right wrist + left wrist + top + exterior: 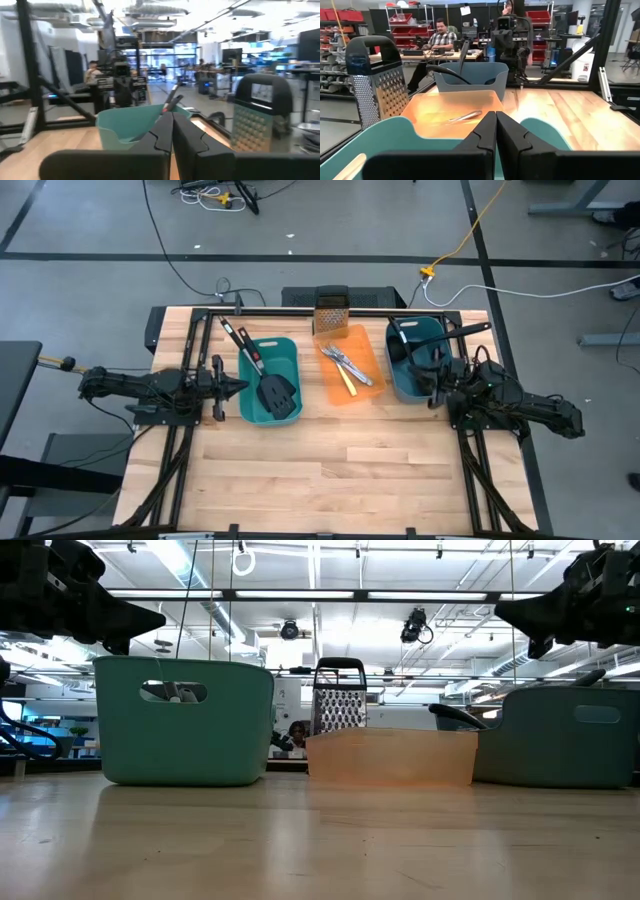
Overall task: Pick & Place Kitchen Items
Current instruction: Return to Home Position
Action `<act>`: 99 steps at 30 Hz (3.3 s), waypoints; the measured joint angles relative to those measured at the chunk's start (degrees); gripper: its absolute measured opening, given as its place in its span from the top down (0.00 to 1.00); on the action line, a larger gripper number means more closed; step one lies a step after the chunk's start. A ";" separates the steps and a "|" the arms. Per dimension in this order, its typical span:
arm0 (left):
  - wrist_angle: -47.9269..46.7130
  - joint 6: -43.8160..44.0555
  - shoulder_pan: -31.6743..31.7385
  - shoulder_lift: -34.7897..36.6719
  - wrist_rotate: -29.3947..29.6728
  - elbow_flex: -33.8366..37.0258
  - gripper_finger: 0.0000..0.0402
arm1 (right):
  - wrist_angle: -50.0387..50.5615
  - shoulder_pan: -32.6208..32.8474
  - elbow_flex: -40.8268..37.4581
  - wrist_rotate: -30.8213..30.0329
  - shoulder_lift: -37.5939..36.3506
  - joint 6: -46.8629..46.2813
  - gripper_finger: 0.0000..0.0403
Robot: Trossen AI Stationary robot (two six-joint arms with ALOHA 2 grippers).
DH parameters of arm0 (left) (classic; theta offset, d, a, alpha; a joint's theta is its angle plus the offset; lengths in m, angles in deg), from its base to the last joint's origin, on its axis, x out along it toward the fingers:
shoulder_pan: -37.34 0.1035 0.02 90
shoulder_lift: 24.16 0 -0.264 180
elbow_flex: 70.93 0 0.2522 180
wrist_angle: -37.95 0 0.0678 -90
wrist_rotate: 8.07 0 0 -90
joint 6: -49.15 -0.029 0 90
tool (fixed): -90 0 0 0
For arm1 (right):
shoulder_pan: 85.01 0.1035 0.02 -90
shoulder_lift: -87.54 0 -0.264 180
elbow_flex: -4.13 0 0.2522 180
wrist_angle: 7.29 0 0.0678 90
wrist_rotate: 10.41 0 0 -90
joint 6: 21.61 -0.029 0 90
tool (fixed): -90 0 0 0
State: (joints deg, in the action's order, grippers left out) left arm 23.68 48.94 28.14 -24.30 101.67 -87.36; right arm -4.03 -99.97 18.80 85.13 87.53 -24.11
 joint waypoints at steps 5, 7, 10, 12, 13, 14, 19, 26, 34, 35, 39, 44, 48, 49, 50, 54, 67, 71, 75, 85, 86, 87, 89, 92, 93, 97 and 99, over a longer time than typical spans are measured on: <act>0.01 0.01 0.00 0.00 0.10 0.00 0.96 | 0.04 0.00 0.00 -3.15 0.00 -0.32 0.94; 0.01 0.00 0.00 0.00 0.11 0.00 0.96 | 0.14 0.00 0.00 -3.17 0.00 -2.03 0.93; 0.02 0.00 0.00 -0.07 0.11 0.00 0.96 | 0.24 0.00 0.00 -3.17 0.00 -2.90 0.93; 0.02 0.00 0.00 -0.07 0.11 0.00 0.96 | 0.24 0.00 0.00 -3.17 0.00 -2.92 0.93; 0.02 0.00 0.00 -0.07 0.11 0.00 0.96 | 0.24 0.00 0.00 -3.17 0.00 -2.92 0.93; 0.01 0.00 0.00 -0.07 0.11 0.00 0.96 | 0.24 0.00 0.00 -3.17 0.00 -2.92 0.93; 0.02 0.00 0.00 -0.07 0.11 0.00 0.96 | 0.26 0.00 0.00 -3.17 0.00 -3.01 0.93; 0.01 0.00 0.00 -0.07 0.11 0.00 0.96 | 0.27 0.00 0.02 -3.17 0.00 -3.03 0.93; 0.00 0.01 0.00 -0.08 0.11 0.00 0.96 | 0.28 0.00 0.02 -3.17 0.00 -3.01 0.93; 0.00 0.00 0.00 -0.09 0.11 0.00 0.96 | 0.28 0.00 0.02 -3.17 0.00 -3.03 0.93; 0.00 0.01 0.00 -0.09 0.11 0.00 0.96 | 0.28 0.00 0.02 -3.17 0.00 -3.00 0.93; 0.00 0.01 0.00 -0.09 0.11 0.00 0.96 | 0.27 0.00 0.02 -3.17 0.00 -3.00 0.93; 0.00 0.00 0.00 -0.09 0.11 0.00 0.96 | 0.28 0.00 0.04 -3.17 0.00 -3.00 0.93; 0.00 0.00 0.00 -0.09 0.11 0.00 0.96 | 0.28 0.00 0.04 -3.17 0.00 -3.00 0.93; 0.00 0.00 0.00 -0.09 0.11 0.00 0.96 | 0.28 0.00 0.04 -3.17 0.00 -3.00 0.93; 0.00 0.00 0.00 -0.09 0.13 0.00 0.96 | 0.26 0.00 0.04 -3.17 0.00 -3.00 0.93; 0.00 0.00 0.00 -0.09 0.11 0.00 0.96 | 0.28 0.00 0.04 -3.17 0.00 -3.00 0.93; 0.00 0.00 0.00 -0.09 0.11 0.00 0.96 | 0.28 0.02 0.03 -3.17 0.00 -3.00 0.93; 0.00 0.00 0.00 -0.09 0.11 0.00 0.96 | 0.28 0.02 0.04 -3.16 0.00 -3.00 0.93; 0.00 0.00 0.00 -0.09 0.13 0.00 0.96 | 0.28 0.02 0.04 -3.17 0.00 -3.00 0.93; 0.00 0.00 0.00 -0.09 0.11 0.00 0.96 | 0.28 0.01 0.04 -3.14 0.00 -3.00 0.93; 0.00 0.01 0.00 -0.09 0.13 0.00 0.96 | 0.28 0.02 0.04 -3.17 0.00 -3.00 0.93; 0.00 0.01 0.00 -0.09 0.12 0.00 0.96 | 0.28 0.00 0.04 -3.17 0.00 -3.00 0.93; 0.00 0.02 0.00 -0.09 0.11 0.00 0.96 | 0.28 0.00 0.04 -3.17 0.00 -3.00 0.93; 0.00 0.00 0.00 -0.09 0.11 0.00 0.96 | 0.28 0.00 0.04 -3.17 0.00 -3.00 0.93; 0.00 0.01 0.00 -0.09 0.11 0.00 0.96 | 0.28 0.02 0.04 -3.17 0.00 -3.00 0.93; 0.00 0.02 0.00 -0.09 0.11 0.00 0.96 | 0.26 0.02 0.04 -3.17 0.00 -2.99 0.93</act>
State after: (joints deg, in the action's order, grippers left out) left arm 23.68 48.96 28.14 -24.39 101.79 -87.36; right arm -3.76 -99.95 18.85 81.96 87.53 -27.09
